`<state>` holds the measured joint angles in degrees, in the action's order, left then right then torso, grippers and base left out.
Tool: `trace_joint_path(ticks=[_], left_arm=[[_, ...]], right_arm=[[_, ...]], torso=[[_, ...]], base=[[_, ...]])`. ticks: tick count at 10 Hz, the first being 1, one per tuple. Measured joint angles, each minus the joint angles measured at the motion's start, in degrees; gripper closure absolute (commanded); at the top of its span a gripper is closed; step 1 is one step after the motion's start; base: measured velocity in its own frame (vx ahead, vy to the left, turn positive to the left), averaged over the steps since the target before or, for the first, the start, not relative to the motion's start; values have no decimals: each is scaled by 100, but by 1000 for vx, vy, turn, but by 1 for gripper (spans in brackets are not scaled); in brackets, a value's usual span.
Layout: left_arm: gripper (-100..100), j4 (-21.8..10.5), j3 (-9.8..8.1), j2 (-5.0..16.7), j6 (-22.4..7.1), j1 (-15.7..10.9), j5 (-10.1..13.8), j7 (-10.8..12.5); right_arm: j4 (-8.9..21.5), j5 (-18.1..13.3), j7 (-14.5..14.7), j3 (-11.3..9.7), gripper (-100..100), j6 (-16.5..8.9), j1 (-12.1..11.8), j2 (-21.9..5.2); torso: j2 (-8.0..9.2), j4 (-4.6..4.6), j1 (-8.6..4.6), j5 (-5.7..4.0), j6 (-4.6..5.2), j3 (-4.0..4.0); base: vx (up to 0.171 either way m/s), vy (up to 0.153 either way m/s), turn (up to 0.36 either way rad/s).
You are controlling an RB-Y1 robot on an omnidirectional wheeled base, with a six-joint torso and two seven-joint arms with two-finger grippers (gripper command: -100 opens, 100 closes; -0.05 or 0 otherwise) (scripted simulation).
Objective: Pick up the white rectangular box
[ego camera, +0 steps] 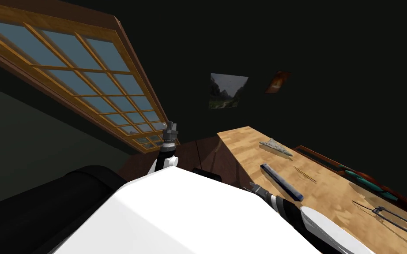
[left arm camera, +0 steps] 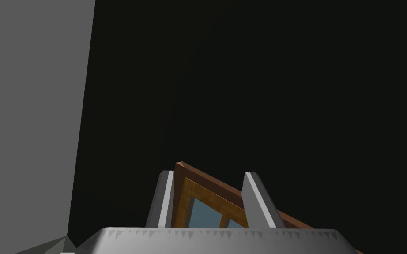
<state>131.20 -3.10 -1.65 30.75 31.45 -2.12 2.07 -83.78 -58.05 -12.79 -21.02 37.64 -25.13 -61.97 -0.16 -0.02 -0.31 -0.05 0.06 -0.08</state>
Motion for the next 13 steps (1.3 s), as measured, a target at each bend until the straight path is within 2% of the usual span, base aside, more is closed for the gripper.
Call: trace_joint_path(ticks=[3,4,5,7,8,10,13], left_arm=[[0,0,0,-1,0,1,0,0],[0,0,0,0,0,0,0,0],[0,0,0,0,0,0,0,0],[0,0,-1,0,0,1,0,0],[0,0,-1,1,0,1,0,0],[0,0,-1,0,0,1,0,0],[0,0,-1,0,0,2,0,0]], right_arm=[[396,-31,140,58,-100,168,40,-30],[594,-133,166,45,-100,206,57,-105],[709,-303,98,14,-100,204,60,-300],[1174,-528,90,-43,-100,276,199,-409],[1223,-693,-12,-56,-100,249,127,-639],[1724,-814,137,-23,-100,337,149,-689],[2151,-1155,34,-74,-100,317,120,-948]], torso=[[15,3,23,3,7,9],[9,3,18,3,1,6],[-9,-1,2,1,-1,-4],[-7,-1,-10,-4,2,-4],[-12,-2,-17,-3,1,-7],[-1,0,-2,-3,4,-1],[-9,-2,-6,-5,7,-5]], base=[[19,-8,56],[81,-62,346],[65,-81,181],[66,-98,246],[52,-82,138],[49,-76,207],[53,-91,146]])
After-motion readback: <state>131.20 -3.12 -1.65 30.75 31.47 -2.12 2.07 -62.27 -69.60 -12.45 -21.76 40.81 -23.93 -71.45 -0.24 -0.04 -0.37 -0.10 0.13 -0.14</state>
